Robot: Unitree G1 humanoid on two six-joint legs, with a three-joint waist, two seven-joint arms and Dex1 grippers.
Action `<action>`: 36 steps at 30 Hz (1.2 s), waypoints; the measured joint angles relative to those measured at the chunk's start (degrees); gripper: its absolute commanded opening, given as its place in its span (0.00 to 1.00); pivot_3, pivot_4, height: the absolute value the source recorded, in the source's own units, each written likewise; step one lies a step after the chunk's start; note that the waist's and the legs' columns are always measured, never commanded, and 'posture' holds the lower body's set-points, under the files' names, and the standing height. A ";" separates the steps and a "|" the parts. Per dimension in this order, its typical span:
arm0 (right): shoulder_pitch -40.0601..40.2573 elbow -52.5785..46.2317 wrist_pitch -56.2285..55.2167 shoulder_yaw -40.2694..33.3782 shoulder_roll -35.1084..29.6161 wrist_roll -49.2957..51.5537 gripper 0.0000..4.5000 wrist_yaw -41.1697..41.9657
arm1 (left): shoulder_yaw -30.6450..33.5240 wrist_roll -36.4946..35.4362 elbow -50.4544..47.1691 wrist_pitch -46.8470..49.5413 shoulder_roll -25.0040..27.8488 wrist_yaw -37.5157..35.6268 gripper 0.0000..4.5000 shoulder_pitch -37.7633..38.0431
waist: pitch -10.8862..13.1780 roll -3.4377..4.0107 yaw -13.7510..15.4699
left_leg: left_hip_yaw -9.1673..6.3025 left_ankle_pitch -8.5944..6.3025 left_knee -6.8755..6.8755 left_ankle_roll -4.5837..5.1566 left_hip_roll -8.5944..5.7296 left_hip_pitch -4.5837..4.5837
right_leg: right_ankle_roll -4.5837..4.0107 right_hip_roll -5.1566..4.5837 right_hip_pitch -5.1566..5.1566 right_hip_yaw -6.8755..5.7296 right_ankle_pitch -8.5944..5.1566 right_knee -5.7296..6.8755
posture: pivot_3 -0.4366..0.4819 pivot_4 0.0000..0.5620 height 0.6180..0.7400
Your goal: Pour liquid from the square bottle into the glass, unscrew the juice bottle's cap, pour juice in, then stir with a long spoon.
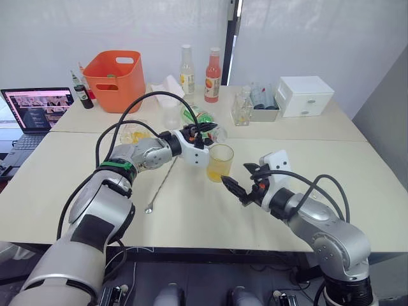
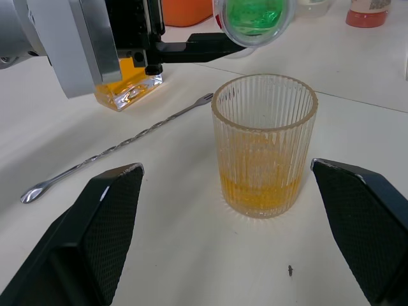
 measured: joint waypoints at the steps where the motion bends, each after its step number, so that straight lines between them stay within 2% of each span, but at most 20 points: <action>1: 0.00 -0.03 0.01 0.00 0.09 0.00 0.99 -0.06 | -0.69 0.74 0.25 0.08 0.00 0.94 0.36 0.00 | 0.00 0.00 -0.01 | 0.00 0.00 0.00 0.00 0.00 0.00 | 0.00 0.00 0.00 0.00 0.00 0.00 | 0.48 0.27 0.79; 15: 0.00 -1.12 0.29 0.01 1.06 0.01 0.99 -1.05 | -4.88 5.17 1.40 3.75 0.05 8.43 0.36 -2.29 | 0.00 0.00 -0.02 | 0.00 0.00 0.02 0.00 -0.02 -0.03 | 0.00 -0.01 -0.03 0.00 0.00 0.02 | 0.48 0.27 0.79; 36: 0.01 -1.46 0.33 0.00 1.09 0.10 0.99 -1.50 | -6.15 5.30 2.74 6.16 0.00 7.56 0.36 -2.29 | 0.00 0.00 0.00 | 0.00 0.00 0.04 0.00 -0.04 -0.03 | 0.00 -0.03 -0.03 -0.01 0.00 0.03 | 0.48 0.27 0.79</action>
